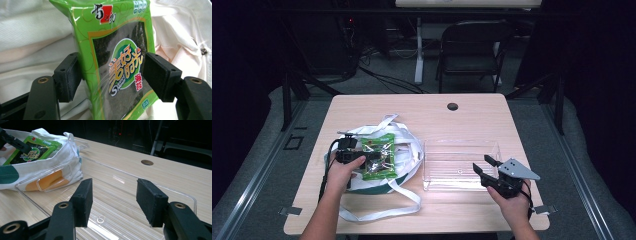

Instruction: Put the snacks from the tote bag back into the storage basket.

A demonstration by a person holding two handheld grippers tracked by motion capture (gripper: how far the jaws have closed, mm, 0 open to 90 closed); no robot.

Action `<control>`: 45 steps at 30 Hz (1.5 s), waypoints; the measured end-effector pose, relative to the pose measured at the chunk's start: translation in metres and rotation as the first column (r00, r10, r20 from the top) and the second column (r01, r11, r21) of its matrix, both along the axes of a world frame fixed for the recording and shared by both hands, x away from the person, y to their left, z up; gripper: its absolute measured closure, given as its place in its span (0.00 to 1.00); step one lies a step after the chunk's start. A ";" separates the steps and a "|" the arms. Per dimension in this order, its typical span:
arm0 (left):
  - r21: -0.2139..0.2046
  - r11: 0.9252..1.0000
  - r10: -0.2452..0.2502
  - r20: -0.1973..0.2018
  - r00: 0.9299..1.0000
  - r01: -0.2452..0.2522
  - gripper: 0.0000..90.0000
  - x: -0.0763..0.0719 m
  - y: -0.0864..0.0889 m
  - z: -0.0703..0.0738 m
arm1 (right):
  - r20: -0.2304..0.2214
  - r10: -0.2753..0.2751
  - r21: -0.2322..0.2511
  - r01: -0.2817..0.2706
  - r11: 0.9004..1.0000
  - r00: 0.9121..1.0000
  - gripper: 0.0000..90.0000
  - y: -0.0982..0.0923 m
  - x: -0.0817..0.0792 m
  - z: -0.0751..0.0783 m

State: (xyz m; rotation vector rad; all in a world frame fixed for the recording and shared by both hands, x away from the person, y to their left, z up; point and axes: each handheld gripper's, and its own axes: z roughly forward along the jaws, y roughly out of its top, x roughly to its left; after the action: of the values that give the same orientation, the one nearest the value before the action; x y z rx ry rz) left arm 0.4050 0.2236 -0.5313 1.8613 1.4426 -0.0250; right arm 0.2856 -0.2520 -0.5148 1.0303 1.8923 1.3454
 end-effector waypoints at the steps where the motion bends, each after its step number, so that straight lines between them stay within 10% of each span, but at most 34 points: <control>1: -0.002 1.000 -0.003 -0.007 1.000 0.003 0.36 0.001 0.000 -0.001 | 0.000 0.000 0.000 0.000 1.000 1.000 0.52 0.000 0.000 0.000; 18: -0.021 0.998 -0.055 -0.056 0.997 0.054 0.40 0.008 -0.007 -0.011 | -0.002 0.001 -0.002 -0.001 1.000 1.000 0.52 0.001 -0.001 -0.001; 45: 0.002 0.985 -0.172 0.015 0.985 0.172 0.73 -0.009 -0.002 0.019 | -0.009 0.009 -0.010 -0.009 1.000 1.000 0.52 0.002 0.001 -0.002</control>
State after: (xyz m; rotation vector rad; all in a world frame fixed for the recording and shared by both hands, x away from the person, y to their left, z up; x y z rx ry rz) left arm 0.3961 0.2215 -0.5119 1.9774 1.2685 -0.0948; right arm 0.2864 -0.2504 -0.5163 1.0257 1.9111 1.3366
